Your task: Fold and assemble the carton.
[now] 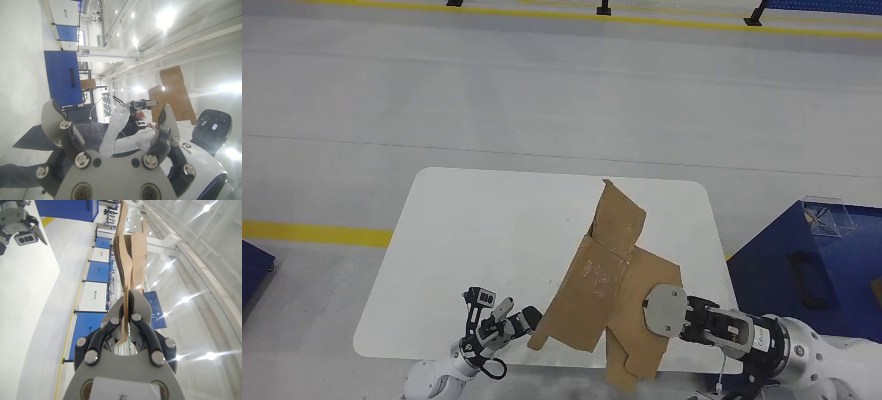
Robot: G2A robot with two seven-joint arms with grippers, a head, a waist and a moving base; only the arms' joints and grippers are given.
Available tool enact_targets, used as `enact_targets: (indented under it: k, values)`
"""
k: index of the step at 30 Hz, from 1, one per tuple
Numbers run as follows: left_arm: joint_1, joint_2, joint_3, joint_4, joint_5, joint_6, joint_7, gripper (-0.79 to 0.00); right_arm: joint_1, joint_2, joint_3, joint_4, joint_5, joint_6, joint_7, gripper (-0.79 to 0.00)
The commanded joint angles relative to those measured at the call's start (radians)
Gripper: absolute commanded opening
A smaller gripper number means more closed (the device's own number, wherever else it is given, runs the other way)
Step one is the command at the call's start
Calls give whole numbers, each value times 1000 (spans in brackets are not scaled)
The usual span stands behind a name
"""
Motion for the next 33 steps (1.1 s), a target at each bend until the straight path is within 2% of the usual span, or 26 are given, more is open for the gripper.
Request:
enact_targets:
  k: [1, 3, 5, 10, 14, 16, 19, 24, 25, 26, 28, 29, 30, 33]
  values:
    - [0, 0, 0, 0, 0, 0, 0, 0, -14, 2, -12, 0, -27, 35, 6, -785]
    - [0, 0, 0, 0, 0, 0, 0, 0, -18, 3, -18, 0, 9, 21, 13, -785]
    - [0, 0, 0, 0, 0, 0, 0, 0, -15, 3, -15, 0, 96, -46, 28, -785]
    - [0, 0, 0, 0, 0, 0, 0, 0, 57, 6, 65, 7, 596, -474, 141, -785]
    - [0, 0, 0, 0, 0, 0, 0, 0, 143, 18, 97, 138, 1018, -847, 282, -785]
    - [0, 0, 0, 0, 0, 0, 0, 0, 145, 36, 13, 193, 1188, -847, 374, -785]
    - [0, 0, 0, 0, 0, 0, 0, 0, 195, 96, -142, 268, 1518, -847, 623, -785]
    - [0, 0, 0, 0, 0, 0, 0, 0, 325, 206, -403, 417, 2174, -847, 1175, -785]
    - [0, 0, 0, 0, 0, 0, 0, 0, 367, 229, -456, 463, 2347, -847, 1330, -785]
    - [0, 0, 0, 0, 0, 0, 0, 0, 384, 239, -483, 488, 2435, -847, 1404, -785]
    - [0, 0, 0, 0, 0, 0, 0, 0, 442, 266, -550, 569, 2710, -847, 1638, -785]
    - [0, 0, 0, 0, 0, 0, 0, 0, 456, 272, -564, 596, 2778, -847, 1698, -785]
    - [0, 0, 0, 0, 0, 0, 0, 0, 485, 282, -582, 641, 2895, -847, 1809, -785]
    - [0, 0, 0, 0, 0, 0, 0, 0, 534, 300, -637, 722, 3099, -805, 1921, -785]
